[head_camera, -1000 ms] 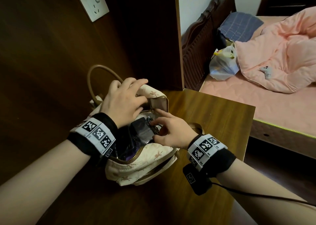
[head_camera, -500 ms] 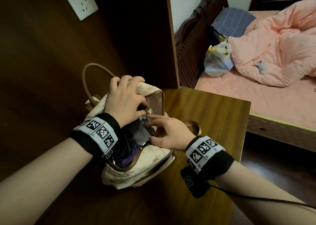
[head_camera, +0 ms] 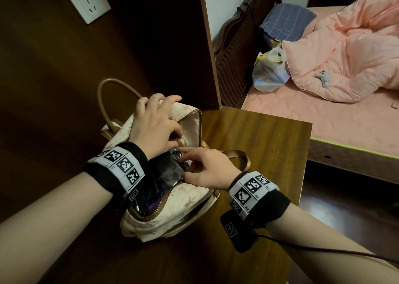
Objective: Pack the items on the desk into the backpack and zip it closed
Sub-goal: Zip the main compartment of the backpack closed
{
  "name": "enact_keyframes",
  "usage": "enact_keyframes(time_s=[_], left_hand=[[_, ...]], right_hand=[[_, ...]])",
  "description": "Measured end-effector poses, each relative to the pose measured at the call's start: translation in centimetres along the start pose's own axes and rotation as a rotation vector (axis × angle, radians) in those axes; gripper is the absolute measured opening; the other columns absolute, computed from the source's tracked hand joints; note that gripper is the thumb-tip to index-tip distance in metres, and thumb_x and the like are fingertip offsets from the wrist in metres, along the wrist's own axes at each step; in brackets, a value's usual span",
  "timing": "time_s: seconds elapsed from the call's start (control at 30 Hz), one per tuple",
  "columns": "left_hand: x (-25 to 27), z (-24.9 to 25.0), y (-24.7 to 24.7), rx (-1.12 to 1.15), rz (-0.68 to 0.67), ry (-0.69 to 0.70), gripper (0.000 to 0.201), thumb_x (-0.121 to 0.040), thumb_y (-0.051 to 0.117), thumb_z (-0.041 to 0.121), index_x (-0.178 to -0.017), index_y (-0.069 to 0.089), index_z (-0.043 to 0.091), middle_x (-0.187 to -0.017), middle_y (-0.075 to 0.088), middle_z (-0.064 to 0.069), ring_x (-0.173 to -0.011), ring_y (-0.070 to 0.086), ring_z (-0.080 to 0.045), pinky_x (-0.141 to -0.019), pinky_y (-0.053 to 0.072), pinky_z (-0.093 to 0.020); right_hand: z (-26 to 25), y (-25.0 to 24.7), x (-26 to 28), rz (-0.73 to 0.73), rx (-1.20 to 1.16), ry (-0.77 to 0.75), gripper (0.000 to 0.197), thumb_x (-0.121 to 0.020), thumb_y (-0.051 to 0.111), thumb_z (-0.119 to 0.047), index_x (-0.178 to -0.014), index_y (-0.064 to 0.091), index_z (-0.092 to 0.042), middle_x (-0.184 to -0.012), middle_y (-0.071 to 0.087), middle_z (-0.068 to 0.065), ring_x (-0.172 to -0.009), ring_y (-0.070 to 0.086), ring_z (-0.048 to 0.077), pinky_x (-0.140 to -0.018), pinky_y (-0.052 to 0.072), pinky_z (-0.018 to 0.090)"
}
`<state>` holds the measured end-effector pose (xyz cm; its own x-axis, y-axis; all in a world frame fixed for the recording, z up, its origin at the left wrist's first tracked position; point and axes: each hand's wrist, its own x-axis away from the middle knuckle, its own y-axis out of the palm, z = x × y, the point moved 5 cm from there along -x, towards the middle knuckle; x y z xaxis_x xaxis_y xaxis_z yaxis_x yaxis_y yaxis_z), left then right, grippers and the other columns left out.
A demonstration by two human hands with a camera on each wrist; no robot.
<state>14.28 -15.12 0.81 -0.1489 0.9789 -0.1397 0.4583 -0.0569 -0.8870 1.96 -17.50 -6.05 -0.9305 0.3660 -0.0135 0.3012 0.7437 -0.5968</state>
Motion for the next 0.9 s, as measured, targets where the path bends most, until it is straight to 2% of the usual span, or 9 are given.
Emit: enact_keyframes(time_s=[0.13,0.3,0.4,0.53,0.7,0.77,0.83,0.9], left_hand=[[-0.2,0.2,0.3,-0.002,0.001,0.008,0.02,-0.061,0.081,0.053,-0.073,0.073,0.039,-0.147,0.038,0.002,-0.127,0.034,-0.032,-0.095,0.021,-0.047],[-0.2,0.2,0.4,0.023,0.038,0.04,0.015,-0.065,0.078,0.052,-0.069,0.073,0.038,-0.144,0.041,0.002,-0.123,0.037,-0.033,-0.092,0.022,-0.047],[-0.1,0.1,0.5,0.028,0.055,0.062,0.014,-0.068,0.077,0.05,-0.07,0.073,0.038,-0.143,0.042,0.001,-0.122,0.038,-0.034,-0.091,0.022,-0.048],[0.1,-0.2,0.5,0.042,0.048,0.092,0.011,-0.072,0.074,0.044,-0.071,0.073,0.033,-0.144,0.04,-0.001,-0.124,0.037,-0.037,-0.092,0.022,-0.048],[0.4,-0.3,0.7,0.007,0.016,0.106,0.009,-0.068,0.075,0.039,-0.068,0.071,0.03,-0.145,0.039,-0.003,-0.126,0.036,-0.038,-0.091,0.022,-0.049],[0.5,-0.3,0.7,-0.003,0.012,0.111,0.009,-0.066,0.075,0.038,-0.067,0.07,0.03,-0.145,0.039,-0.003,-0.126,0.036,-0.039,-0.092,0.021,-0.048],[0.5,-0.4,0.6,-0.001,0.001,0.117,0.01,-0.064,0.076,0.037,-0.066,0.069,0.03,-0.146,0.038,-0.004,-0.126,0.035,-0.038,-0.093,0.021,-0.048],[0.6,-0.7,0.6,0.015,-0.014,0.123,0.012,-0.063,0.078,0.038,-0.066,0.069,0.031,-0.146,0.037,-0.004,-0.127,0.033,-0.039,-0.094,0.02,-0.049]], right_hand=[[0.2,0.1,-0.2,-0.005,-0.042,0.04,0.033,-0.079,0.065,-0.034,-0.111,0.065,-0.025,-0.139,0.047,-0.018,-0.094,0.061,0.008,-0.083,0.053,0.032],[0.4,0.2,-0.4,-0.026,-0.086,0.061,0.028,-0.079,0.065,-0.034,-0.105,0.066,-0.026,-0.134,0.053,-0.015,-0.084,0.063,0.009,-0.081,0.054,0.034],[0.5,0.1,-0.4,-0.046,-0.148,0.082,0.021,-0.08,0.065,-0.033,-0.1,0.064,-0.027,-0.124,0.06,-0.01,-0.082,0.065,0.012,-0.08,0.054,0.037],[0.8,-0.2,-0.6,-0.062,-0.261,0.129,0.024,-0.08,0.068,-0.033,-0.1,0.056,-0.025,-0.095,0.068,-0.002,-0.08,0.065,0.018,-0.076,0.055,0.037],[1.3,-0.8,-2.1,-0.008,-0.261,0.163,0.014,-0.086,0.063,-0.027,-0.09,0.05,-0.024,-0.105,0.064,0.005,-0.092,0.061,0.022,-0.085,0.051,0.041],[1.5,-1.1,-2.8,0.026,-0.241,0.199,0.014,-0.09,0.058,-0.029,-0.098,0.05,-0.02,-0.104,0.064,0.006,-0.095,0.061,0.022,-0.087,0.051,0.041],[1.5,-1.0,-3.6,0.024,-0.183,0.213,0.03,-0.092,0.055,-0.029,-0.119,0.047,-0.017,-0.111,0.065,0.006,-0.098,0.062,0.021,-0.09,0.051,0.037],[1.2,-0.7,-4.1,-0.003,-0.061,0.181,0.045,-0.093,0.053,-0.026,-0.136,0.039,-0.021,-0.118,0.064,0.006,-0.104,0.061,0.021,-0.093,0.049,0.036]])
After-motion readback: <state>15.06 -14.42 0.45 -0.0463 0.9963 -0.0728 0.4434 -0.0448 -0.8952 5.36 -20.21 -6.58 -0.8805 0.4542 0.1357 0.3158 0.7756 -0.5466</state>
